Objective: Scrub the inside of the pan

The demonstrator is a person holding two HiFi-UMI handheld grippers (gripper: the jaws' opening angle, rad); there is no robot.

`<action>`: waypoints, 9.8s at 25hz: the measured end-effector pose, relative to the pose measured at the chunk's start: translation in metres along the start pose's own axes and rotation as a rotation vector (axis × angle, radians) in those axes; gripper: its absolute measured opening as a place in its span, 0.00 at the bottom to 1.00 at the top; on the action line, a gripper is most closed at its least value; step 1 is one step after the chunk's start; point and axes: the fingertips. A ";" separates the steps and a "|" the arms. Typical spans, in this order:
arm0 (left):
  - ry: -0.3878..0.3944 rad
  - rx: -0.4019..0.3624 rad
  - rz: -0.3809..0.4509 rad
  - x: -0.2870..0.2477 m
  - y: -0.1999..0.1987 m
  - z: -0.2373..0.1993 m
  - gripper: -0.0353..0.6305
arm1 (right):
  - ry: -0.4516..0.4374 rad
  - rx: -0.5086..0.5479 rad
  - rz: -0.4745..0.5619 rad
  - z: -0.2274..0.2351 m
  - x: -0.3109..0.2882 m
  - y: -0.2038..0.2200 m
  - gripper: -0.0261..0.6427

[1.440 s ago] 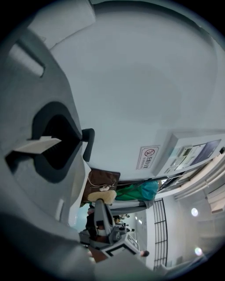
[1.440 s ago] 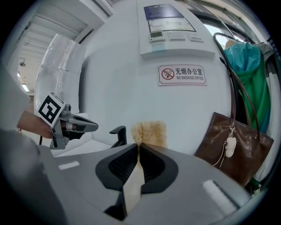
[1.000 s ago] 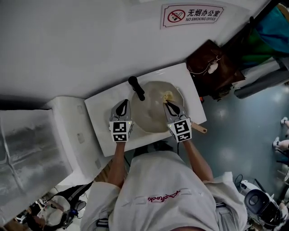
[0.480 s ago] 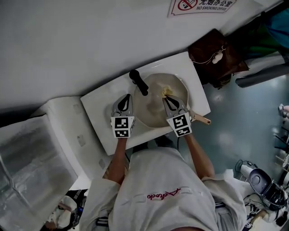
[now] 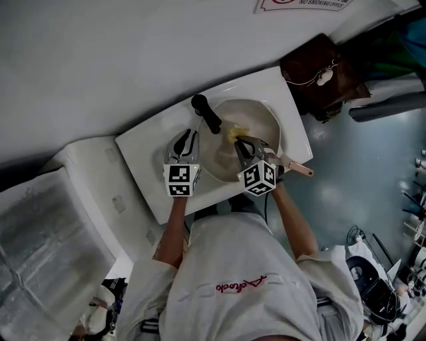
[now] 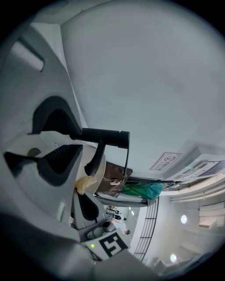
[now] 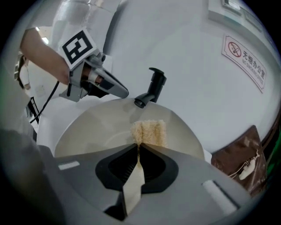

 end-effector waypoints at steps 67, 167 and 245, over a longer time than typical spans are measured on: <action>0.047 -0.021 -0.066 -0.016 0.006 0.011 0.13 | -0.055 0.590 -0.430 0.038 -0.068 0.067 0.08; 0.060 -0.049 -0.087 -0.026 0.006 0.011 0.12 | -0.118 0.366 -0.556 0.010 -0.044 0.100 0.08; 0.033 -0.011 -0.092 -0.029 0.007 0.011 0.11 | -0.179 0.413 -0.486 -0.042 -0.052 0.066 0.08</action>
Point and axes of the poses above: the fingertips, and each gripper's own axes: x backward along the fingers, z to its right, y out of its underside
